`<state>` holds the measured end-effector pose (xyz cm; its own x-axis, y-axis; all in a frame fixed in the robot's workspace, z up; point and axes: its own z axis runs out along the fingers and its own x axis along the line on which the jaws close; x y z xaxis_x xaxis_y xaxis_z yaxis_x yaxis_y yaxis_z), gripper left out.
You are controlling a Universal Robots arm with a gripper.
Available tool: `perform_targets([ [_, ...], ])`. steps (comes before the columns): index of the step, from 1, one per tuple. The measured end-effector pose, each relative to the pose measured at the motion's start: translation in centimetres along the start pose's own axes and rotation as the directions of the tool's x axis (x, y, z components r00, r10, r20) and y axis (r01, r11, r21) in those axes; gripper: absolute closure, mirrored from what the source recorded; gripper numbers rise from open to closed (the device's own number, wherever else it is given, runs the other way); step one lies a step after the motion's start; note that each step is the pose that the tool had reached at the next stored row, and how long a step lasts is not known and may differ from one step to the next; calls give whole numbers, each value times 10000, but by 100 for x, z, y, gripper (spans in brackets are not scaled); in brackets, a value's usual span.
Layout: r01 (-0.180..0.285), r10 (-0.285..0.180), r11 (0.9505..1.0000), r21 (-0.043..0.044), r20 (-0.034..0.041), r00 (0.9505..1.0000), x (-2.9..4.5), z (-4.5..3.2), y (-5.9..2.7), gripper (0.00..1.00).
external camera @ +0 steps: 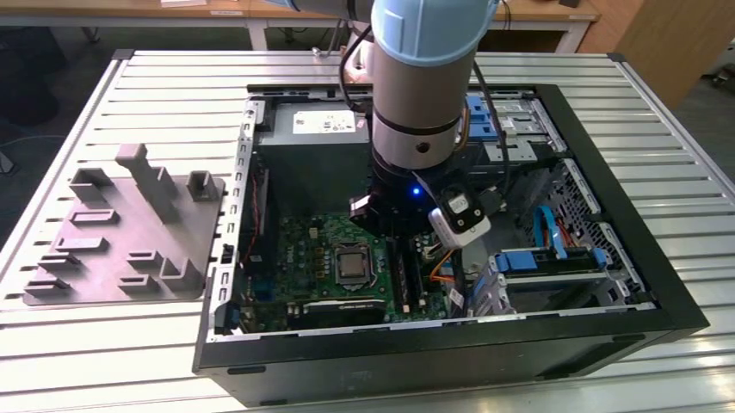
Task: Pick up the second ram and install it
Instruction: 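Insert the second ram into the second slot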
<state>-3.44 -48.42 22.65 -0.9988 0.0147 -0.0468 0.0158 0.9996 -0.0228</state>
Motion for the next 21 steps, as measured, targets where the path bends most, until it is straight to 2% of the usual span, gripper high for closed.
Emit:
perform_targets([
  [21,0,0,10000,2,-1,10000,2,48,1,89],
])
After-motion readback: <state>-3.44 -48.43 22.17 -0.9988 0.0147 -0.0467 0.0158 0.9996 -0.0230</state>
